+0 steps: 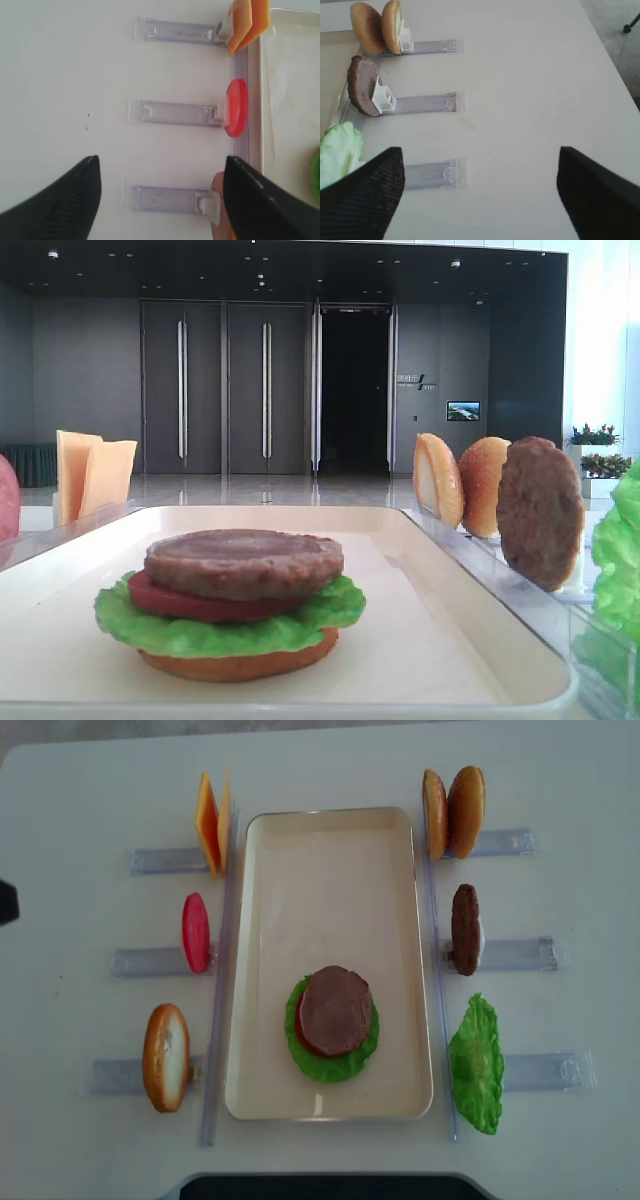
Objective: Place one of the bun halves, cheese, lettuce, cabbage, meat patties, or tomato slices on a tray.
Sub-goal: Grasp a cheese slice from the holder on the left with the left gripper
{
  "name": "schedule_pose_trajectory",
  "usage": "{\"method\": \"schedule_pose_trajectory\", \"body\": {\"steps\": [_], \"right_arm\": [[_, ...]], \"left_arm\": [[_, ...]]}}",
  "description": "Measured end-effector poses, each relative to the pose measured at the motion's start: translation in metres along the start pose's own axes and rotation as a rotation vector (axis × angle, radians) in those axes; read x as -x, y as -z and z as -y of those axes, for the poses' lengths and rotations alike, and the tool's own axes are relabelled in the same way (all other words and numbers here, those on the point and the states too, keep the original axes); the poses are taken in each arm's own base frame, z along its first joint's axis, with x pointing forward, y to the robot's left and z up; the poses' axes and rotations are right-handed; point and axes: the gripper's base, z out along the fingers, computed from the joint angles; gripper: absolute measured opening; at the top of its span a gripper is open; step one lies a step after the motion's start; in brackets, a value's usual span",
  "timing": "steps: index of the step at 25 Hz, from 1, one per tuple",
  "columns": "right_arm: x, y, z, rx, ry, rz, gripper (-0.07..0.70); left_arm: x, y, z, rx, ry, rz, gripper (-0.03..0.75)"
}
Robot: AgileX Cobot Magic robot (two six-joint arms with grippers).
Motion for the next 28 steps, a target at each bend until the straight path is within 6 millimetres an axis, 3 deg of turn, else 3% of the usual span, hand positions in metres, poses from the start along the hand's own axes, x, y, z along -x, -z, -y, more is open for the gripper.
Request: {"method": "schedule_pose_trajectory", "body": {"steps": [9, 15, 22, 28], "right_arm": [[0.000, 0.000, 0.000, 0.000, 0.000, 0.000, 0.588], [0.000, 0.000, 0.000, 0.000, 0.000, 0.000, 0.588], [0.000, 0.000, 0.000, 0.000, 0.000, 0.000, 0.588], [0.000, 0.000, 0.000, 0.000, 0.000, 0.000, 0.588]], "left_arm": [[0.091, -0.063, -0.005, -0.002, 0.008, -0.096, 0.576], [0.142, -0.102, -0.009, -0.003, 0.010, -0.129, 0.576], [0.179, -0.135, -0.011, -0.006, 0.008, -0.168, 0.576], [0.183, -0.143, -0.011, -0.004, 0.041, -0.176, 0.576]]}}
